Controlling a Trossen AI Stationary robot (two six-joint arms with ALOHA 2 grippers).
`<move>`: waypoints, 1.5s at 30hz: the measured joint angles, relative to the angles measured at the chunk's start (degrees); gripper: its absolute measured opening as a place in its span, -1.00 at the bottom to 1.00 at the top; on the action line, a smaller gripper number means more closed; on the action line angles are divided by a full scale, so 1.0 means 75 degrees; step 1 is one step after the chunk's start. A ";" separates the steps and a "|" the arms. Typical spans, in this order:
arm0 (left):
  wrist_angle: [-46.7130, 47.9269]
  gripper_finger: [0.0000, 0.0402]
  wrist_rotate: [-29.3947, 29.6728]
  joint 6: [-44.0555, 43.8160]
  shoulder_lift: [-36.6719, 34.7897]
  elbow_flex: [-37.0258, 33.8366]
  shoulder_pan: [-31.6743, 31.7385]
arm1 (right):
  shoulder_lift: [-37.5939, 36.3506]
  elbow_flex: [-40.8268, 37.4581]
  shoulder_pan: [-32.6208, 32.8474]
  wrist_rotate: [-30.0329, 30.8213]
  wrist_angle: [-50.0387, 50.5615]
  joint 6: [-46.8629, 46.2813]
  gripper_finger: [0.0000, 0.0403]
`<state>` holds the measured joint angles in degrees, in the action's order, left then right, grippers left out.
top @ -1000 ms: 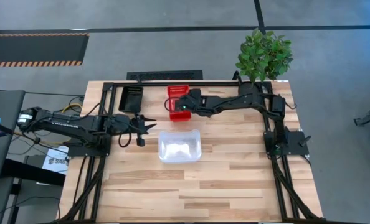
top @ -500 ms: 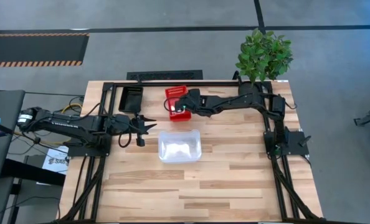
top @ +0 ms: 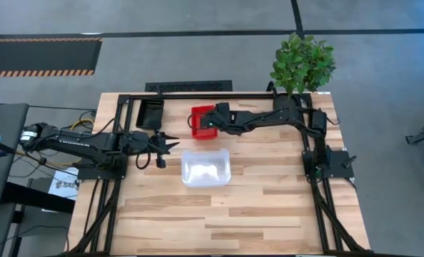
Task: Stack baskets by color
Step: Stack the bottom red bin on top of the top red bins, then return to Home Position
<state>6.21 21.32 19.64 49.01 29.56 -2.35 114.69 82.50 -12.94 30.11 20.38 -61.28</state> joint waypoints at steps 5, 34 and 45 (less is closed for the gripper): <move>0.0129 -0.71 0.0002 -0.0055 0.0000 0.0002 0.0000 | -0.0033 -0.0003 0.0034 0.0138 -0.0006 0.0001 -0.22; -0.1921 -0.71 -0.2163 -0.0433 -0.0135 0.0003 0.0003 | -0.3431 -0.0003 0.2050 -0.1241 0.0286 0.6597 0.00; -0.3311 -0.71 -0.2072 -0.1044 -0.1234 0.0333 0.0009 | -0.5064 -0.0085 0.2598 -0.1238 0.1965 0.7600 -0.23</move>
<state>-18.62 5.78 11.80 39.76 32.06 -2.28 76.72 81.86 6.55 20.82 35.12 -4.27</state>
